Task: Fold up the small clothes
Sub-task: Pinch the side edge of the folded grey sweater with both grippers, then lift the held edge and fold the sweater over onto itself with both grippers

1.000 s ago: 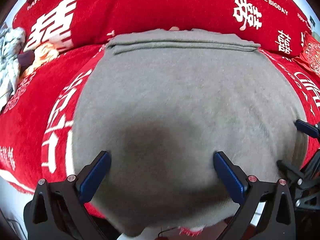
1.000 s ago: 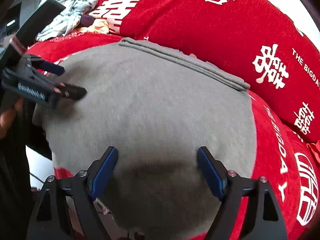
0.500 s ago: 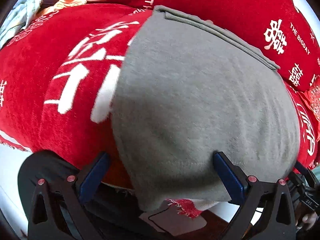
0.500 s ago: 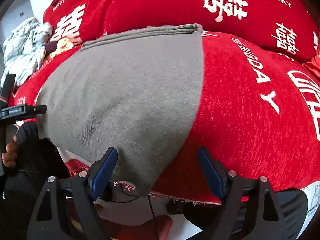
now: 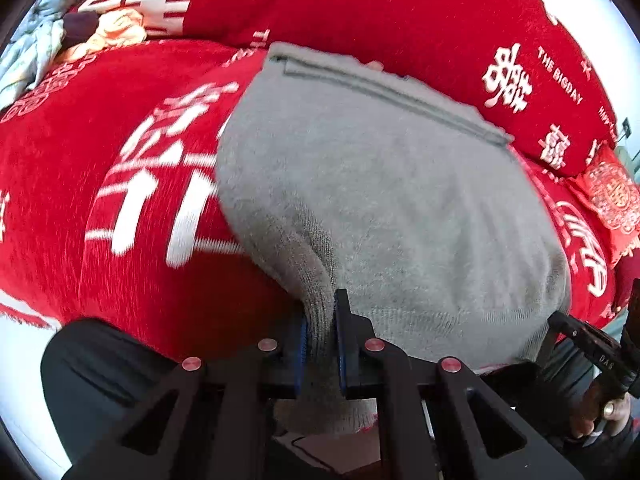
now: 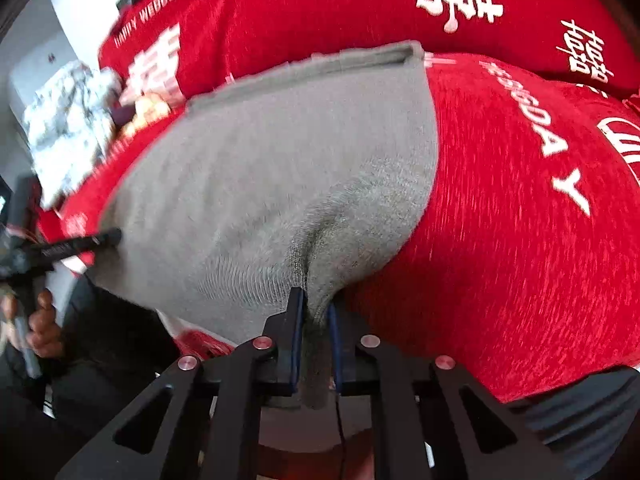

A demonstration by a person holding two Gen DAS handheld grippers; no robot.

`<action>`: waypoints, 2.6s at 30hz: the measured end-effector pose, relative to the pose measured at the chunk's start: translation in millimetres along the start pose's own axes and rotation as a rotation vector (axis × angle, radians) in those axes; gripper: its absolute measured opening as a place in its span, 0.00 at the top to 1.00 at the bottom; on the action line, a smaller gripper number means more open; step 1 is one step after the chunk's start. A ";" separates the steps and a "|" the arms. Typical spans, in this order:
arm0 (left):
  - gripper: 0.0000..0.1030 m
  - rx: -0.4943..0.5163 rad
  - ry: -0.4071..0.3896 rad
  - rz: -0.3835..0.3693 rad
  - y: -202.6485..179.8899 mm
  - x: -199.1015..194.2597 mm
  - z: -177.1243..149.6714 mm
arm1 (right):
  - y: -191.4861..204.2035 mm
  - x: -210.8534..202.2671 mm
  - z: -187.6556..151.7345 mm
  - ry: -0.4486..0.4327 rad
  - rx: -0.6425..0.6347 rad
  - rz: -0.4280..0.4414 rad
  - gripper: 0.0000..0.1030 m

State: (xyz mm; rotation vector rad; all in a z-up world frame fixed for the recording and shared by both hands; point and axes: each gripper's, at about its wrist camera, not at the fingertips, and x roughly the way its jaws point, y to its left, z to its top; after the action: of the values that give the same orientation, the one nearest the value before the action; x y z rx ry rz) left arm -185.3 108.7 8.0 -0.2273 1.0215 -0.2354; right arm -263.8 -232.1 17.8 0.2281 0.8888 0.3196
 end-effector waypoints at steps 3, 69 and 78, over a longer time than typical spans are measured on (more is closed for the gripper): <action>0.88 0.006 -0.057 -0.021 -9.0 -10.9 25.7 | -7.5 -13.1 26.0 -0.079 0.030 0.018 0.88; 0.91 0.001 -0.286 0.003 -51.4 -43.2 174.7 | -2.8 -37.9 178.0 -0.316 0.116 0.139 0.93; 0.91 0.002 -0.262 0.030 -57.0 -27.4 219.4 | -8.9 -19.5 230.1 -0.305 0.143 0.124 0.93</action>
State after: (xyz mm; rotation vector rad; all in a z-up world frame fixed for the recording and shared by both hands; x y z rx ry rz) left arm -15.1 79.6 157.4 -0.2344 0.7648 -0.1740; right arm -92.1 -261.9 169.5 0.4533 0.5975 0.3258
